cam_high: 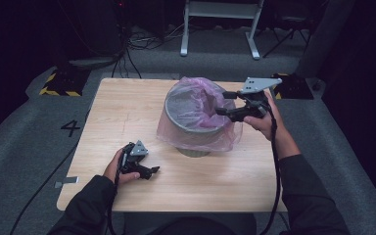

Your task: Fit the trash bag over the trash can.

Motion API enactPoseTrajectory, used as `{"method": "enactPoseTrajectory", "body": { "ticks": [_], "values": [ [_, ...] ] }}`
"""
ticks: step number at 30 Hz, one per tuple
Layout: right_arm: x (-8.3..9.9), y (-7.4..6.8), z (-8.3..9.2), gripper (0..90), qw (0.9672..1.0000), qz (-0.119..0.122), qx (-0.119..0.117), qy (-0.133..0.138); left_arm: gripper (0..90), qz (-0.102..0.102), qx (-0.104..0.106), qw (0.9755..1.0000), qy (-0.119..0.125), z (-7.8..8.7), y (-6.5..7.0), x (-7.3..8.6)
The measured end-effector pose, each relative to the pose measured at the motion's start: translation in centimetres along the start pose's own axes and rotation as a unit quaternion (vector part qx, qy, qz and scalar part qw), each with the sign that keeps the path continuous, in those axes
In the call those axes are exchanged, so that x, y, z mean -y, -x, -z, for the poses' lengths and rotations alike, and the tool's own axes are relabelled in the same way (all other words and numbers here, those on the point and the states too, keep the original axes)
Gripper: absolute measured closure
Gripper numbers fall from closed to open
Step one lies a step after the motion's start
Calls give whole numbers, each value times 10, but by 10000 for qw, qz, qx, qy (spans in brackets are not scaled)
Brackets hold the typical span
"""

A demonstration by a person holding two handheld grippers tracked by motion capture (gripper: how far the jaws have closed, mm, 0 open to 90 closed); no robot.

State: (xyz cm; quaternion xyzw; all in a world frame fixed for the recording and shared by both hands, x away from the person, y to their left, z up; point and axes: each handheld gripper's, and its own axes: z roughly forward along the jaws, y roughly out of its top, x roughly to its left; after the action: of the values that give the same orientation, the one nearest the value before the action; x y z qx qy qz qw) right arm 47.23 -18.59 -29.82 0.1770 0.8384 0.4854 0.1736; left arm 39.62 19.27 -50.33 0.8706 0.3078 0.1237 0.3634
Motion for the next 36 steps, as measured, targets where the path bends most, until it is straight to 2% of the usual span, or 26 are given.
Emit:
{"method": "enactPoseTrajectory", "body": {
  "ticks": [1, 3, 8, 12, 14, 18, 24, 28, 30, 32, 35, 36],
  "values": [
    [-2, 2, -6, 319, 10000, -26, -30, -87, 149, -8, 0, 10000, -2, 0, 0, 0],
    [-5, 5, -17, 312, 9997, -65, 85, -199, 147, -4, 6, 10000, 1, 0, 0, 0],
    [-8, 9, -32, 279, 9992, -86, 147, -353, 145, -29, 27, 10000, 15, 0, -1, 0],
    [-11, 9, -44, 197, 9979, 59, 208, -611, 144, -32, 31, 10000, 11, 0, -2, 0],
    [-12, 8, -50, 191, 9969, 142, 209, -738, 141, -30, 36, 10000, 9, -1, -2, 0],
    [-12, 6, -61, 190, 9934, 313, 107, -1100, 140, -52, 33, 10000, 7, -1, -2, 0],
    [-14, 4, -74, 207, 9882, 421, 19, -1473, 140, -52, 35, 10000, 8, -1, -2, 0],
    [-18, 2, -85, 206, 9796, 549, -59, -1930, 140, -50, 34, 10000, 9, -1, -2, 0],
    [-20, 2, -89, 203, 9730, 612, -75, -2226, 140, -58, 36, 10000, 3, -1, -2, 0],
    [-21, 1, -92, 204, 9687, 709, -117, -2377, 140, -52, 35, 10000, 8, -1, -2, 0],
    [-21, -3, -98, 204, 9575, 808, -87, -2769, 140, -52, 35, 10000, 8, -1, -2, 0],
    [-22, -3, -99, 200, 9548, 865, -70, -2844, 140, -52, 37, 10000, 8, -1, -2, 0]
  ]
}}
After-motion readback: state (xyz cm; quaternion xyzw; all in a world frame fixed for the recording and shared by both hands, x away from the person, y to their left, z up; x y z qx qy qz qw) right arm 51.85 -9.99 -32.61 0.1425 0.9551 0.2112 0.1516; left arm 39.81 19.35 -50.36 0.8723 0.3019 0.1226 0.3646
